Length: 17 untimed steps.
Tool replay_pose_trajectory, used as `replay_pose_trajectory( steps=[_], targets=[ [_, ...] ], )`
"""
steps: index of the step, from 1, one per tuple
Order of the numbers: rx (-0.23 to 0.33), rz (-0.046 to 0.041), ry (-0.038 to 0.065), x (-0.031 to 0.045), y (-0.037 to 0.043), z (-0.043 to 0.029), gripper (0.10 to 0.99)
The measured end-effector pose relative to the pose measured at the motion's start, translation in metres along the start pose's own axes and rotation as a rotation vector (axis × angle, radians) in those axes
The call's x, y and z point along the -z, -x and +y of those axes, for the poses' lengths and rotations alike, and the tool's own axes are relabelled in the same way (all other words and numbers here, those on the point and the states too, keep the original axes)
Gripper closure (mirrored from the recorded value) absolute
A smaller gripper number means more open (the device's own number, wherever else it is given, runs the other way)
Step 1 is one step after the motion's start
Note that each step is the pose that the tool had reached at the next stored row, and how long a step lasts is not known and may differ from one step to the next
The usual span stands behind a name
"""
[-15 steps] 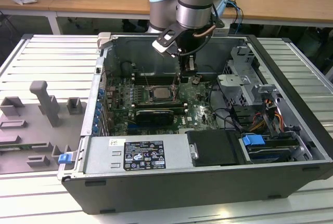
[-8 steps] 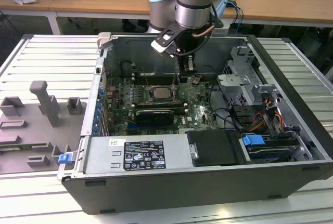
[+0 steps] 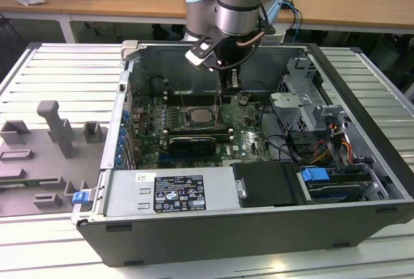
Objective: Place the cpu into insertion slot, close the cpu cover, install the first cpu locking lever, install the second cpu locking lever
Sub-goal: 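Close the cpu cover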
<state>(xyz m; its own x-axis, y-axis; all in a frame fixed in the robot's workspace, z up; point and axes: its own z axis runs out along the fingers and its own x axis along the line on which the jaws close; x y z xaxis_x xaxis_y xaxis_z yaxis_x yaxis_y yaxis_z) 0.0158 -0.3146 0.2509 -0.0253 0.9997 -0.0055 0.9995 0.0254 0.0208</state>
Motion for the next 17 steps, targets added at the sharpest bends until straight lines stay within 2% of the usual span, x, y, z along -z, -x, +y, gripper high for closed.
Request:
replay_pose_trajectory(
  steps=[17],
  targets=[
    [0.0, 0.0, 0.0, 0.0002, -0.0003, -0.012, 0.98]
  ],
)
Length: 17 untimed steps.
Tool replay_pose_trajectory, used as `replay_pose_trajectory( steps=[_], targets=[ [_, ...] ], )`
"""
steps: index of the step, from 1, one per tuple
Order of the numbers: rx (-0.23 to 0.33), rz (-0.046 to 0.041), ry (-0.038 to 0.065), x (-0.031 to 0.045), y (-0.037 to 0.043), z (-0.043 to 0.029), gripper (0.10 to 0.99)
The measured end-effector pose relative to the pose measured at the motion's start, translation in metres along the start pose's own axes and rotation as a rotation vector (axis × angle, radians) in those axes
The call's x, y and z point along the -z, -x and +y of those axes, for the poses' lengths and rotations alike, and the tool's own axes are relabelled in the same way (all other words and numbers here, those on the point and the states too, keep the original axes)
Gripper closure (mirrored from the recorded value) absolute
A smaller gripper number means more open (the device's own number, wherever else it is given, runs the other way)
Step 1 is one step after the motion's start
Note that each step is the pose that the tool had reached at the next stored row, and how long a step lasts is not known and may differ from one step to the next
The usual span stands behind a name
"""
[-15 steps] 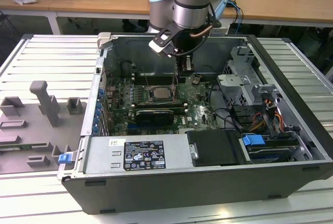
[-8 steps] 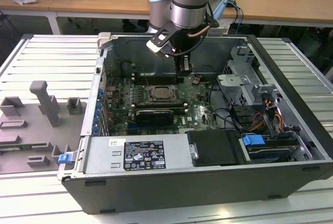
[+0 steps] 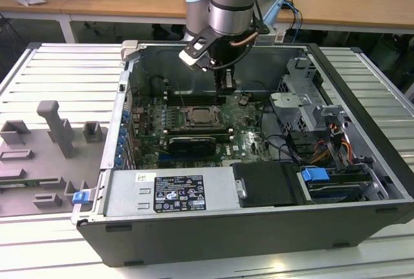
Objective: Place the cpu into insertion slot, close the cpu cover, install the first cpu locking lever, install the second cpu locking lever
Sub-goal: 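Close the cpu cover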
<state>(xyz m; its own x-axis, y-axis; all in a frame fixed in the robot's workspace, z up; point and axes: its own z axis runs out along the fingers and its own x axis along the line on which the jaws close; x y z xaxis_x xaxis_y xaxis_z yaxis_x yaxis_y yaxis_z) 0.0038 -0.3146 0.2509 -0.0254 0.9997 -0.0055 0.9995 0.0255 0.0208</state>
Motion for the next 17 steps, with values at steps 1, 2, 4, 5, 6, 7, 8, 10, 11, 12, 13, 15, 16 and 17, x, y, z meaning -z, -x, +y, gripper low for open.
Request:
replay_pose_trajectory(
  steps=[1, 2, 4, 5, 6, 7, 8, 10, 11, 12, 13, 15, 16, 17],
  targets=[
    [0.0, 0.0, 0.0, 0.0, 0.0, -0.0004, 0.98],
    [0.0, 0.0, 0.0, 0.0, 0.0, -0.0008, 0.98],
    [0.0, 0.0, 0.0, 0.0, 0.0, -0.0016, 0.98],
    [0.0, 0.0, 0.0, 0.0, 0.0, -0.0021, 0.98],
    [0.0, 0.0, 0.0, 0.0, -0.0001, -0.0024, 0.98],
    [0.0, 0.0, 0.0, 0.0001, -0.0001, -0.0032, 0.98],
    [0.0, 0.0, 0.0, 0.0001, -0.0001, -0.0036, 0.98],
    [0.0, 0.0, 0.0, 0.0001, -0.0001, -0.0045, 0.98],
    [0.0, 0.0, 0.0, 0.0001, -0.0001, -0.0051, 0.98],
    [0.0, 0.0, 0.0, 0.0001, -0.0001, -0.0057, 0.98],
    [0.0, -0.0001, 0.0, 0.0001, -0.0002, -0.0061, 0.98],
    [0.0, 0.0, 0.0, 0.0001, -0.0002, -0.0069, 0.98],
    [0.0, -0.0001, 0.0, 0.0002, -0.0002, -0.0072, 0.98],
    [0.0, 0.0, 0.0, 0.0002, -0.0002, -0.0078, 0.98]
  ],
)
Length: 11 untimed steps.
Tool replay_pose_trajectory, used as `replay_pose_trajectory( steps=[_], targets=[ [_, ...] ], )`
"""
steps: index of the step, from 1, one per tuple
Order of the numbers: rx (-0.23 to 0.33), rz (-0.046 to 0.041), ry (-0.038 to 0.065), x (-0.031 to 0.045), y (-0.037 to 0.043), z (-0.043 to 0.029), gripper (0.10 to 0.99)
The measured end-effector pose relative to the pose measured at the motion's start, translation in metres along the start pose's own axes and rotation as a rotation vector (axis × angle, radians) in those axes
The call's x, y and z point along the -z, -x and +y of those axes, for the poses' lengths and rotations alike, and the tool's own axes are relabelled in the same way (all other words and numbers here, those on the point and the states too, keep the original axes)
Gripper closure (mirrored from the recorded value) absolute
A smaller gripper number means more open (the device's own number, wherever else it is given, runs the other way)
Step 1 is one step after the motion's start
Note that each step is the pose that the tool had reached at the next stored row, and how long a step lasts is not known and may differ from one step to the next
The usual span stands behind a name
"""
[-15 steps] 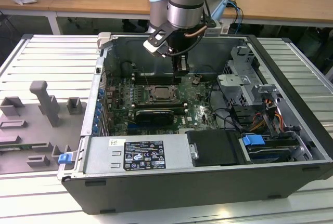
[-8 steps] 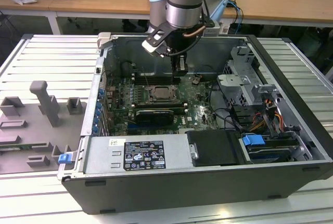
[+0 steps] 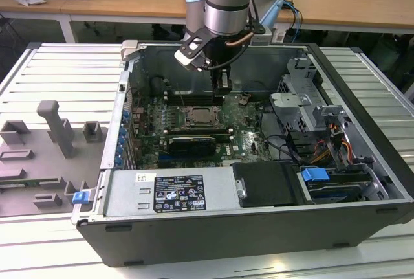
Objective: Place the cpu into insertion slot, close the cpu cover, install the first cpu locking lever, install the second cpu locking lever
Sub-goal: 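Close the cpu cover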
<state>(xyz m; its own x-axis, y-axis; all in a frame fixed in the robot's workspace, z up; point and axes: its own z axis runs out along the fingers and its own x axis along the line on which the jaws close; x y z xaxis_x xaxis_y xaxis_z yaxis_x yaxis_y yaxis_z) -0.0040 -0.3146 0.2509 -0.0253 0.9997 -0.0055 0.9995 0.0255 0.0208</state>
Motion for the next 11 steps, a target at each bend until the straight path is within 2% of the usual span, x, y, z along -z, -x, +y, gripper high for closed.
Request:
replay_pose_trajectory(
  steps=[11],
  targets=[
    [0.0, -0.0001, 0.0, -0.0001, -0.0002, -0.0078, 0.98]
  ],
)
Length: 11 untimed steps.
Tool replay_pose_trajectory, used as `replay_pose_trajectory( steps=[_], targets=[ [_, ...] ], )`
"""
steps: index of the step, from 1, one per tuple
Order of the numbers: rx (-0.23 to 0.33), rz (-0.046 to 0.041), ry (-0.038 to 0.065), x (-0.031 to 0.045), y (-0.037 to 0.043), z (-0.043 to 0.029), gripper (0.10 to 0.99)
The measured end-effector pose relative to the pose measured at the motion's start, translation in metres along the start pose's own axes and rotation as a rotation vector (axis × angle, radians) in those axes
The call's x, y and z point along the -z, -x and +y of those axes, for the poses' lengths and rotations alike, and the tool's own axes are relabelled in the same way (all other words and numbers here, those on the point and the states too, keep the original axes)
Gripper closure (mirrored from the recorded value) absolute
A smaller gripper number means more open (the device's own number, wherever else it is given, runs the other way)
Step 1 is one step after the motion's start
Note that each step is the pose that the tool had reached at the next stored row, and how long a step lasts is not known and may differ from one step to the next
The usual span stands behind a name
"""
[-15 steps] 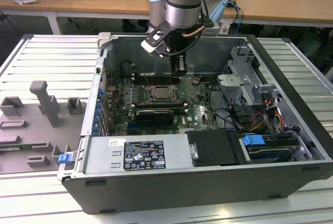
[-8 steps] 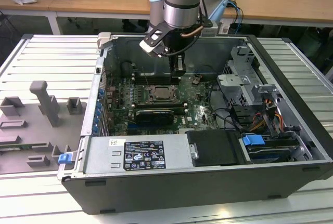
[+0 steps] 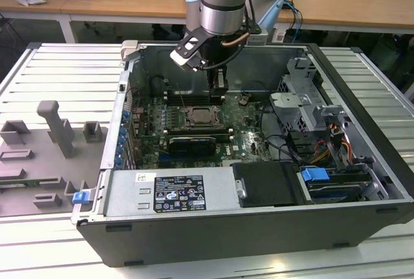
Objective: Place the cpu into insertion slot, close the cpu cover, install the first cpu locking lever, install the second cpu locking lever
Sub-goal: 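Close the cpu cover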
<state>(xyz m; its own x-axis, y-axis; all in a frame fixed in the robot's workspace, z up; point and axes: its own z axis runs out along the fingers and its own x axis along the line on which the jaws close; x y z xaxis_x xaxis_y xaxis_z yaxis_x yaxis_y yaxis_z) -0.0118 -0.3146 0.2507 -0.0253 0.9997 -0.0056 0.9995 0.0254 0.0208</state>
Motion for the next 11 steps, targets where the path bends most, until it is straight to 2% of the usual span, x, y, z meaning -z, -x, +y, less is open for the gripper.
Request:
replay_pose_trajectory(
  steps=[11],
  targets=[
    [0.0, 0.0, 0.0, -0.0016, -0.0003, -0.0086, 0.98]
  ],
)
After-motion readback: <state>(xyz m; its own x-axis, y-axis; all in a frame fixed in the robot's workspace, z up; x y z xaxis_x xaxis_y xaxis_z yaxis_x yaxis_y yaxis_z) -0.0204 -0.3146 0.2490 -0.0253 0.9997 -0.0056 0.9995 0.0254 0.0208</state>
